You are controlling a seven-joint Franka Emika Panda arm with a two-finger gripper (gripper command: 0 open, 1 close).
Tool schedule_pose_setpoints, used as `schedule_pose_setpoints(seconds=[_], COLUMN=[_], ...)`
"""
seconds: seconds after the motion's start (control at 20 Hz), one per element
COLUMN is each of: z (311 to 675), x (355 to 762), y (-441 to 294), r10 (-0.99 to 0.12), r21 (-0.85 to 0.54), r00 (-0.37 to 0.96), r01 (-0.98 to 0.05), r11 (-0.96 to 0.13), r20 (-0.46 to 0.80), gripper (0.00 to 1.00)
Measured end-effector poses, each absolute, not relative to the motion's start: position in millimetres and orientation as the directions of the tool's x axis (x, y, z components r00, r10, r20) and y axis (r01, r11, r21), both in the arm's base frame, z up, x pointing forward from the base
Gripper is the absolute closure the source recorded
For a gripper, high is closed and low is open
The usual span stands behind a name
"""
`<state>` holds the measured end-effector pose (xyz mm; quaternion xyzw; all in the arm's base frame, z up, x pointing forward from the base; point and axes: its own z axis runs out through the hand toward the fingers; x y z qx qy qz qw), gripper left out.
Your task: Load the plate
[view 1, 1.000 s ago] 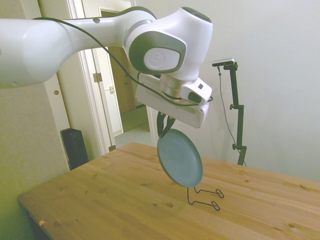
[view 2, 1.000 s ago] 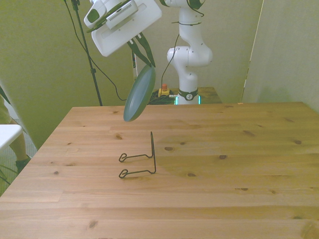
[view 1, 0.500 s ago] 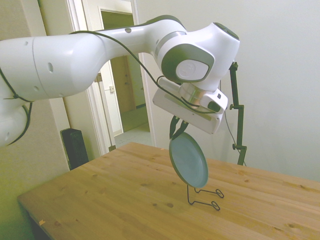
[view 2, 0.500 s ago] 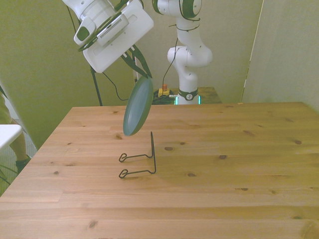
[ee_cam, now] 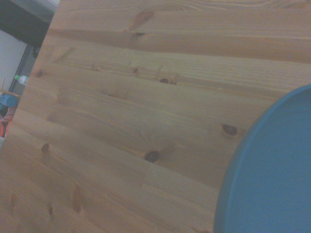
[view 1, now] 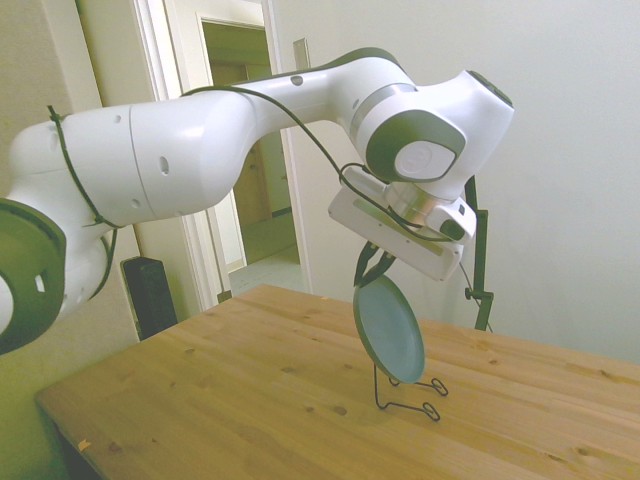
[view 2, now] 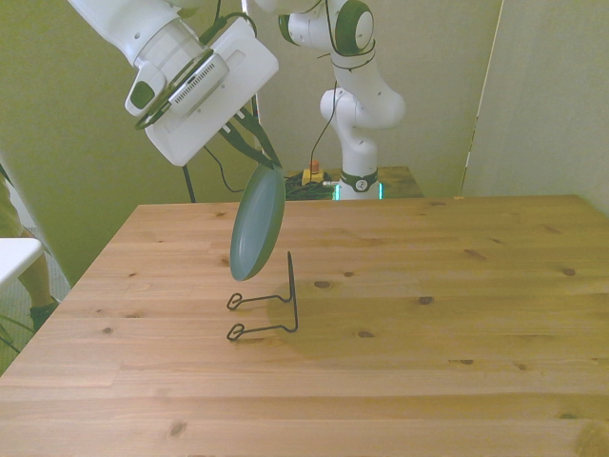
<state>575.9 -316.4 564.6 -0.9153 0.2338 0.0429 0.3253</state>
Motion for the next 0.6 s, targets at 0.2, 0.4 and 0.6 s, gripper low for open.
schedule_pose_setpoints(seconds=[0.2,0.4,0.6], z=[564,556,538], x=[586,596,606], y=[-312,-307,-310], r10=[-0.390,-0.379,-0.374], r21=[-0.579,-0.580,-0.578], r00=[0.889,0.891,0.887], r01=[-0.453,-0.451,-0.460], r11=[-0.678,-0.678,-0.674], r20=[-0.238,-0.251,-0.270], gripper=[1.00,1.00,1.00])
